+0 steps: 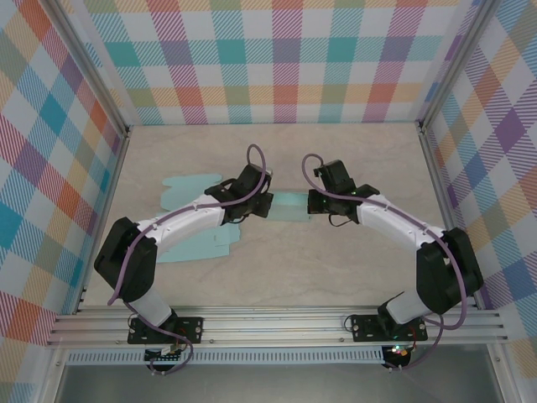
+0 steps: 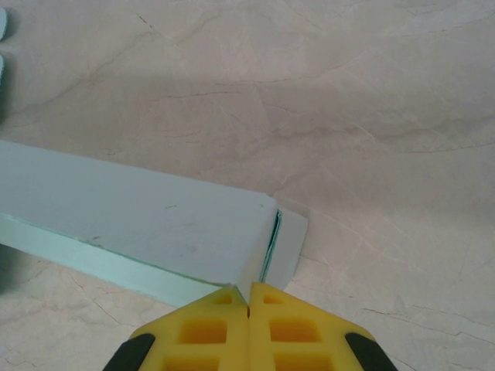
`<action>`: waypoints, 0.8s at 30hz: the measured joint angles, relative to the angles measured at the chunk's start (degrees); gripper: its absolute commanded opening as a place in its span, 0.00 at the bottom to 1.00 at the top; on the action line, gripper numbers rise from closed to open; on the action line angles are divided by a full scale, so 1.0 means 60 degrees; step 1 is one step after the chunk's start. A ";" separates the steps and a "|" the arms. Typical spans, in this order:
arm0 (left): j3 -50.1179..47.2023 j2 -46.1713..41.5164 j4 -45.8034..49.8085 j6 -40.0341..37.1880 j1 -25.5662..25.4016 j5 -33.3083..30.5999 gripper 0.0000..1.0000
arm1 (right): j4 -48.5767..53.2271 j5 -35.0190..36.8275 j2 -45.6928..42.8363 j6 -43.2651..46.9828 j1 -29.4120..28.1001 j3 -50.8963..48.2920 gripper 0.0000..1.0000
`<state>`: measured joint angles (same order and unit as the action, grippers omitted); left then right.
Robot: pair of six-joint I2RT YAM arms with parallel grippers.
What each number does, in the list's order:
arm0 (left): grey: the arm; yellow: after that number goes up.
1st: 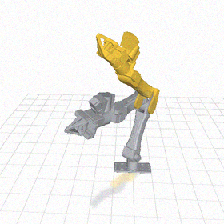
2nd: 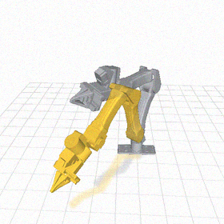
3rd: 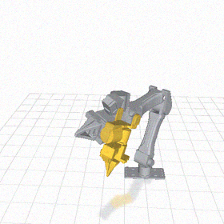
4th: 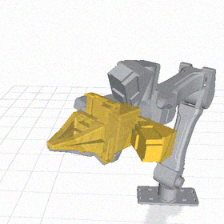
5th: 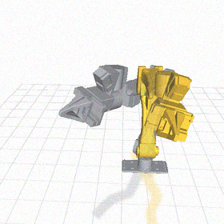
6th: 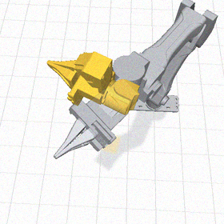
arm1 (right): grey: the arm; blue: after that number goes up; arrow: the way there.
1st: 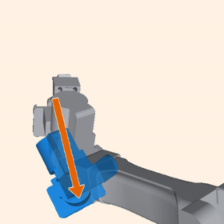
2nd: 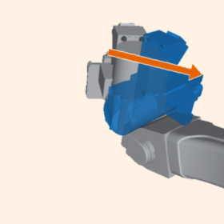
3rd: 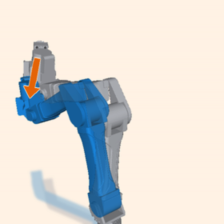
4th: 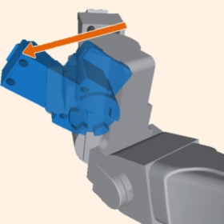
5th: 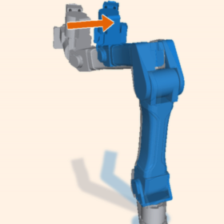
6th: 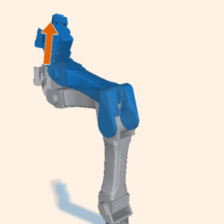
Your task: Fold the paper box
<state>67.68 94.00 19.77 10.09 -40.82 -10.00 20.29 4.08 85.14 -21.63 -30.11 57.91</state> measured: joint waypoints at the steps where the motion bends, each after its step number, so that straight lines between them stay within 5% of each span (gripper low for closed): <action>1: -0.0055 0.0000 -0.0055 0.0000 -0.0007 -0.0011 0.00 | -0.0047 0.0000 -0.0022 0.0007 -0.0011 -0.0058 0.05; 8: -0.0372 -0.0087 -0.0419 0.0233 -0.0011 0.0040 0.02 | -0.0379 0.0018 -0.0102 0.0146 -0.0051 -0.0331 0.04; 17: -0.0594 -0.1137 -0.0499 0.0736 -0.0076 0.0401 0.49 | -0.0382 0.0229 -0.0102 0.0280 -0.0197 -0.0328 0.04; 24: -0.0375 -0.1577 -0.0080 0.1315 -0.0080 -0.0124 0.75 | -0.0379 0.0331 -0.0102 0.0448 -0.0251 -0.0328 0.04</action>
<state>65.43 84.53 19.29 17.98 -41.30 -10.74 18.02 6.07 84.53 -18.94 -31.62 55.94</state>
